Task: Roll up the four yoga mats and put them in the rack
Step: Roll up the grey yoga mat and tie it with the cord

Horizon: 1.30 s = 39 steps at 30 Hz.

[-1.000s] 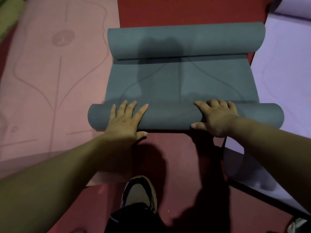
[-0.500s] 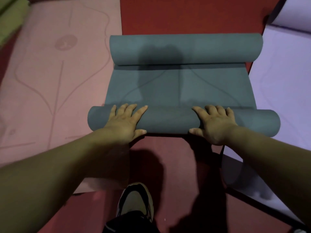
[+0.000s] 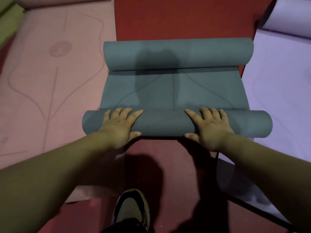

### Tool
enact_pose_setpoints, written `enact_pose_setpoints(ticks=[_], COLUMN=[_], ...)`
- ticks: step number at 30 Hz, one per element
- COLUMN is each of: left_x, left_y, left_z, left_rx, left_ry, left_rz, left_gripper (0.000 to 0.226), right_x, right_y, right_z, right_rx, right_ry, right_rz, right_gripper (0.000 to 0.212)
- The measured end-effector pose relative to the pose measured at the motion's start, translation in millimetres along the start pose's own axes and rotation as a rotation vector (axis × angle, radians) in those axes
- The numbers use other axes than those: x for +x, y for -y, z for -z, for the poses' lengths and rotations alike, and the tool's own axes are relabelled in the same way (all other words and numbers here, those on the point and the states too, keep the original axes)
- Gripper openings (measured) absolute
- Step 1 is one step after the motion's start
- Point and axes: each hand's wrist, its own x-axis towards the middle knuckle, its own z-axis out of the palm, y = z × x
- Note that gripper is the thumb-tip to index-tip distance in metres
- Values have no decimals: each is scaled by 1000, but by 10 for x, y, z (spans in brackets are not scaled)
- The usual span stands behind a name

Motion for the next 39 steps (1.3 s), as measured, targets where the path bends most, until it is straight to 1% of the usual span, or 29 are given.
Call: enact_pose_setpoints(ticks=[3, 6, 8, 14, 20, 25, 29, 32, 36, 39], left_x=[-40, -110, -113, -43, 1, 10, -31, -122, -379, -599], left_y=[-82, -215, -239, -160, -126, -139, -71, -18, -80, -131], left_z=[14, -121, -178, -95, -43, -65, -120, -209, -337, -376], left_rx=[-5, 26, 6, 6, 39, 54, 116, 133, 121, 117], left_ry=[2, -94, -137, -75, -53, -114, -198, -222, -280, -267], left_rz=[26, 34, 41, 22, 16, 28, -56, -129, -175, -183], left_gripper=[88, 96, 96, 95, 105, 99, 93, 93, 91, 92], right_x=[60, 122, 135, 150, 167, 88, -24, -152, -339, -463], right_y=[-22, -35, -49, -35, -76, -47, -3, 5, -37, -37], right_z=[26, 71, 94, 89, 99, 95, 78, 38, 4, -14], right_rx=[15, 13, 3, -38, -7, 12, 40, 43, 57, 69], right_ry=[-2, 19, 25, 7, -40, -36, -14, 14, 89, 156], right_rz=[-1, 6, 8, 18, 48, 49, 35, 48, 84, 107], right_gripper=[87, 86, 87, 99, 88, 85, 86, 86, 92, 99])
